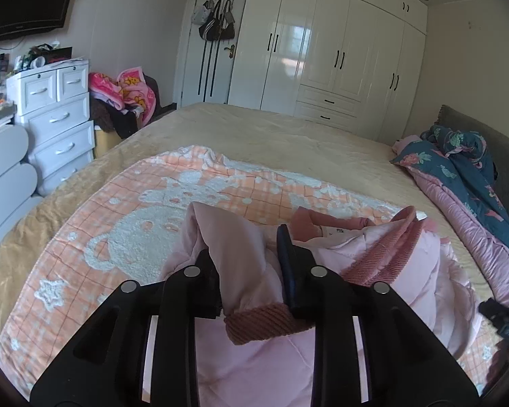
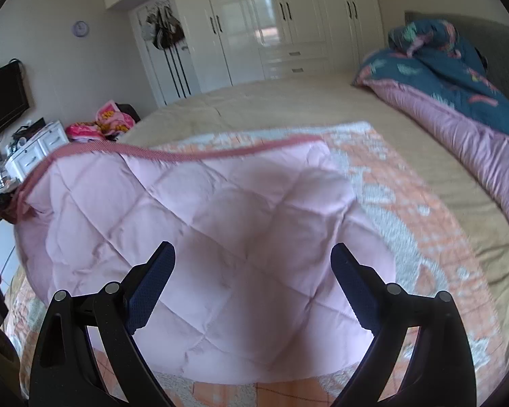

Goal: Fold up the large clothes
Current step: 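Lay the hem down on the collar end and open both tools, then move both tools to the folded edge and grasp it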

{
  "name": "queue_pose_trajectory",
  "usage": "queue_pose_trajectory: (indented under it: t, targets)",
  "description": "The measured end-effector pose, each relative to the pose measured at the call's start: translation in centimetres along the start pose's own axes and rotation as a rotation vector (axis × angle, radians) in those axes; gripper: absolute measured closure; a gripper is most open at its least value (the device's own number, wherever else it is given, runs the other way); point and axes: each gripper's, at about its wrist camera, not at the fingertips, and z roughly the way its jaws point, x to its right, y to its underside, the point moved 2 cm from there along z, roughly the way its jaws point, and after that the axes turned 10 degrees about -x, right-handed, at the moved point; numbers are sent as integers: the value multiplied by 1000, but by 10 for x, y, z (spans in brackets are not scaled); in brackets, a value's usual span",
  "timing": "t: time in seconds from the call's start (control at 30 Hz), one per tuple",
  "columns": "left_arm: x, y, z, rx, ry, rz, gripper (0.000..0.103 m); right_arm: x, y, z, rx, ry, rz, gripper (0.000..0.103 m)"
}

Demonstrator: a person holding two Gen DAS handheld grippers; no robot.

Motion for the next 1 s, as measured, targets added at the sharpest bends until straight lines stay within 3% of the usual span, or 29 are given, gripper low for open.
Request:
queue_pose_trajectory:
  t: [0.13,0.2,0.23,0.3,0.43,0.5,0.73,1.0]
  targets:
    - [-1,0,-1,-2,1,5,81,-2,3,6,-18,-18,-7,9]
    - [-1,-1,-3,-6,13,0,75,-5,3,4,-16,-11,-18,9]
    - [0,-1,-5,-6,28,-1,69,-6,2,3,-15,-4,-23,9]
    - [2,-2,-9,-5,63,0,45,-8,2,2,-8,22,-38,8]
    - [10,-1,-20,11,74,22,37,-14,2,-5,8,57,-74,8]
    - [12,0,-25,22,82,22,13,-16,1,-8,19,69,-84,7]
    - [14,2,-53,88,18,58,9,-16,-2,-19,44,85,-104,6]
    - [-4,19,-46,22,-43,49,9,-20,-4,-32,74,118,-126,6]
